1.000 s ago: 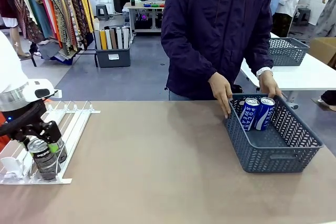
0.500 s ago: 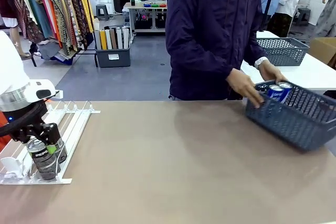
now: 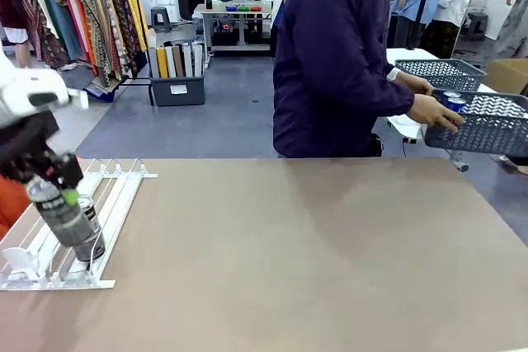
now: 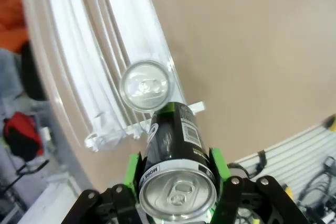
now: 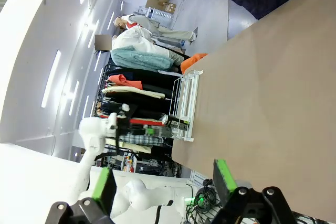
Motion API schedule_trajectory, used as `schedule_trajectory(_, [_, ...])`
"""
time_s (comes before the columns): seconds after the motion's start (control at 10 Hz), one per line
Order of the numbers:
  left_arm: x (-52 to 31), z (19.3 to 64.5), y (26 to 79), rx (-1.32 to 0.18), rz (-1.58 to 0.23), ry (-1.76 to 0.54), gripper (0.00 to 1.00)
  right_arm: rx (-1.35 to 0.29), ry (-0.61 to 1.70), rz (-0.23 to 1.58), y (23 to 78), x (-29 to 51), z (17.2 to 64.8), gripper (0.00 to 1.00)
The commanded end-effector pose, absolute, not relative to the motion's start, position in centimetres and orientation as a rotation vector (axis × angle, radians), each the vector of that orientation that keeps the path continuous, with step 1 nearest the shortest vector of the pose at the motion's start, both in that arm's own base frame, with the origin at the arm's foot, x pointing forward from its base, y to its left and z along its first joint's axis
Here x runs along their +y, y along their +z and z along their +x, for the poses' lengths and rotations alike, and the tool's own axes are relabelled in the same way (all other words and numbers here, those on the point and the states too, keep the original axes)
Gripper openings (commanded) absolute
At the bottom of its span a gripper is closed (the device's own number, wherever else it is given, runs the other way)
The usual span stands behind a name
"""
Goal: Retrieve and store the cans from the dispenser.
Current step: Pick up one can from the Automatic Can Dispenser and place it in the middle of the table.
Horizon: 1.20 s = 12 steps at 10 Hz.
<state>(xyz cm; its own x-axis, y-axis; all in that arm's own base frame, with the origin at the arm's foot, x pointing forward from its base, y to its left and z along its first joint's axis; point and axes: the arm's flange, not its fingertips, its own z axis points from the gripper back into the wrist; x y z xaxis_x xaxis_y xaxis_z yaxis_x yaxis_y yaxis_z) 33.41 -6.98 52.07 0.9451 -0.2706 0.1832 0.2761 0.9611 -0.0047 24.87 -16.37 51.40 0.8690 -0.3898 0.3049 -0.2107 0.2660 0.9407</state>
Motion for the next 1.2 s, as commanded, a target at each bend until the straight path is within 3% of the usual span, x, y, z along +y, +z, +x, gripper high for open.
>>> schedule_trajectory(0.0, [-7.9, 32.5, 58.0, -0.252, -0.054, -0.340, 0.00, -0.571, -0.120, 1.338, 51.8, -16.3, 25.1, 1.00])
schedule_trajectory(0.3, [-6.7, 31.3, 62.0, -0.358, -0.108, -0.306, 0.00, -0.571, -0.120, 1.338, 51.8, -16.3, 25.1, 1.00])
schedule_trajectory(0.4, [-8.1, 30.9, 61.5, -0.317, -0.042, -0.321, 0.00, -0.571, -0.120, 1.338, 51.8, -16.3, 25.1, 1.00])
schedule_trajectory(0.9, [-8.2, 31.0, 61.0, -0.304, -0.047, -0.320, 0.00, -0.571, -0.120, 1.338, 51.8, -16.3, 25.1, 1.00])
schedule_trajectory(1.1, [-14.2, 34.7, 60.1, -0.364, -0.029, -0.333, 0.00, -0.571, -0.120, 1.338, 51.8, -16.3, 25.1, 1.00])
